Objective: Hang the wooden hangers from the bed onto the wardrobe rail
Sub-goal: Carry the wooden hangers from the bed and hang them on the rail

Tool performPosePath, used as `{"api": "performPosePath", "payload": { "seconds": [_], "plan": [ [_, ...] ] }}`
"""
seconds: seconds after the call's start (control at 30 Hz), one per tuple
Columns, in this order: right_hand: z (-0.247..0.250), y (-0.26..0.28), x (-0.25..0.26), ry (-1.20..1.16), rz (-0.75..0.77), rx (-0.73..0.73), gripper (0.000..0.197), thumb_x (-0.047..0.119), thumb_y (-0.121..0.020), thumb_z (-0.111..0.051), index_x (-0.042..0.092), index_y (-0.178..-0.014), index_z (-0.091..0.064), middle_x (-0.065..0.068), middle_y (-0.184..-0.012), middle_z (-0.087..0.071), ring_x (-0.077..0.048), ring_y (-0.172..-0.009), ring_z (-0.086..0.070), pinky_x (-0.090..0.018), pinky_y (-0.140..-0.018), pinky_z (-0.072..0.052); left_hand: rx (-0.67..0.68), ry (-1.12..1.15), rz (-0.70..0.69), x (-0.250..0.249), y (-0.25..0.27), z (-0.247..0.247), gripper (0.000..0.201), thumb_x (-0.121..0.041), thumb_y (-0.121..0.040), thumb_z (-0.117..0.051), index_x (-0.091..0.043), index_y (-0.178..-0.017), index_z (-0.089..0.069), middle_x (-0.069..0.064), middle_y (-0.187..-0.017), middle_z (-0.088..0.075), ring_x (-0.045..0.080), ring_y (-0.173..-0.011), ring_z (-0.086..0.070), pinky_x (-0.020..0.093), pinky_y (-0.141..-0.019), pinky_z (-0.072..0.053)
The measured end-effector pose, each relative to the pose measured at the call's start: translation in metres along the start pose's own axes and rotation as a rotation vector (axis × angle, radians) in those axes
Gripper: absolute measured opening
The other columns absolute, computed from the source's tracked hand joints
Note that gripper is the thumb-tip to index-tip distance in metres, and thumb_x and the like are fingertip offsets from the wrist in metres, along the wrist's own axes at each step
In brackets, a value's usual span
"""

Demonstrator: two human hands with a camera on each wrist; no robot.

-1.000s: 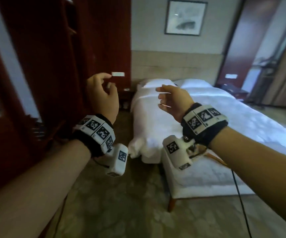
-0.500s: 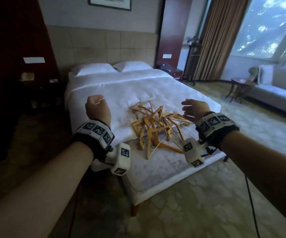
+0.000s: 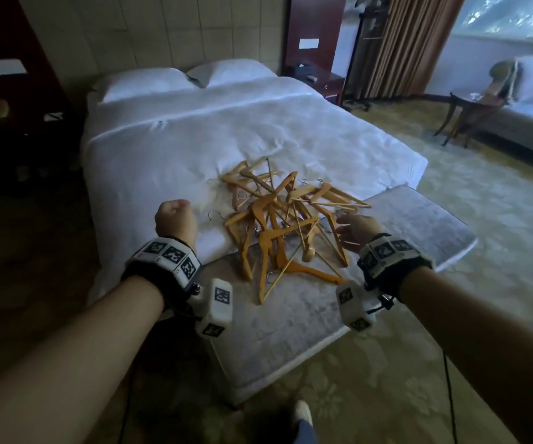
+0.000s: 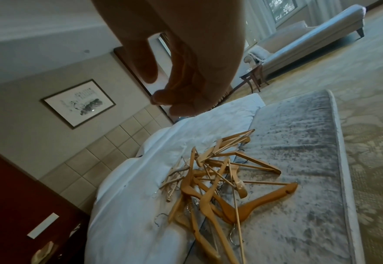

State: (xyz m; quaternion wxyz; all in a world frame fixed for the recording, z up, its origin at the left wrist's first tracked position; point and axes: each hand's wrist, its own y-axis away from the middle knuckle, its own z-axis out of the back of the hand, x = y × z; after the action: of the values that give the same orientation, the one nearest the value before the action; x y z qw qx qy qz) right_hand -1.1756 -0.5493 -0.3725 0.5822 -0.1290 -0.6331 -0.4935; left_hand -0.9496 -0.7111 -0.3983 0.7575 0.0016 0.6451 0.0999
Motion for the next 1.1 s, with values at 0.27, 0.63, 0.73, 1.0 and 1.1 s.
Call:
{"api": "performPosePath", "payload": {
  "seconds": [0.27, 0.63, 0.73, 1.0, 1.1],
  "plan": [
    [-0.011, -0.172, 0.013, 0.113, -0.091, 0.063, 0.013, 0.015, -0.095, -0.049, 0.005, -0.089, -0.055, -0.008, -0.065, -0.05, -0.018, -0.053, -0.045, -0.028, -0.053, -0.04, -0.055, -0.155, 0.118, 0.029, -0.061, -0.122, 0.029, -0.013, -0.077, -0.049, 0.01, -0.089, -0.062, 0.038, -0.102, -0.057, 0.051, -0.096, -0.054, 0.05, -0.078, -0.049],
    [-0.052, -0.293, -0.051, 0.411, -0.144, 0.142, 0.02, 0.025, -0.092, -0.054, 0.006, -0.094, -0.061, -0.004, -0.068, -0.052, -0.02, -0.066, -0.051, -0.034, -0.07, -0.046, -0.012, -0.197, 0.293, 0.12, -0.101, -0.193, 0.017, -0.009, -0.084, -0.053, -0.003, -0.093, -0.065, 0.022, -0.092, -0.066, 0.038, -0.096, -0.061, 0.042, -0.084, -0.05],
    [-0.067, -0.318, -0.074, 0.512, -0.076, 0.158, 0.028, 0.028, -0.091, -0.056, 0.008, -0.11, -0.061, 0.001, -0.074, -0.055, -0.018, -0.077, -0.054, -0.034, -0.076, -0.047, 0.08, -0.148, 0.356, 0.165, -0.113, -0.212, 0.014, -0.005, -0.09, -0.049, -0.003, -0.097, -0.061, 0.007, -0.074, -0.059, 0.025, -0.077, -0.057, 0.03, -0.069, -0.045],
    [-0.102, -0.353, -0.148, 0.536, 0.122, 0.222, 0.021, 0.024, -0.094, -0.051, 0.011, -0.107, -0.061, -0.005, -0.089, -0.067, -0.018, -0.08, -0.064, -0.034, -0.076, -0.056, 0.343, -0.293, 0.517, 0.291, -0.126, -0.274, 0.018, -0.014, -0.092, -0.056, -0.008, -0.109, -0.056, 0.014, -0.106, -0.06, 0.022, -0.087, -0.056, 0.029, -0.077, -0.049],
    [-0.116, -0.367, -0.178, 0.579, 0.14, 0.352, 0.015, 0.024, -0.094, -0.051, 0.016, -0.1, -0.062, -0.003, -0.087, -0.068, -0.018, -0.081, -0.067, -0.036, -0.08, -0.057, 0.431, -0.367, 0.515, 0.324, -0.13, -0.295, 0.01, -0.014, -0.093, -0.056, -0.012, -0.102, -0.052, 0.002, -0.092, -0.055, 0.019, -0.093, -0.053, 0.022, -0.074, -0.039]
  ]
}}
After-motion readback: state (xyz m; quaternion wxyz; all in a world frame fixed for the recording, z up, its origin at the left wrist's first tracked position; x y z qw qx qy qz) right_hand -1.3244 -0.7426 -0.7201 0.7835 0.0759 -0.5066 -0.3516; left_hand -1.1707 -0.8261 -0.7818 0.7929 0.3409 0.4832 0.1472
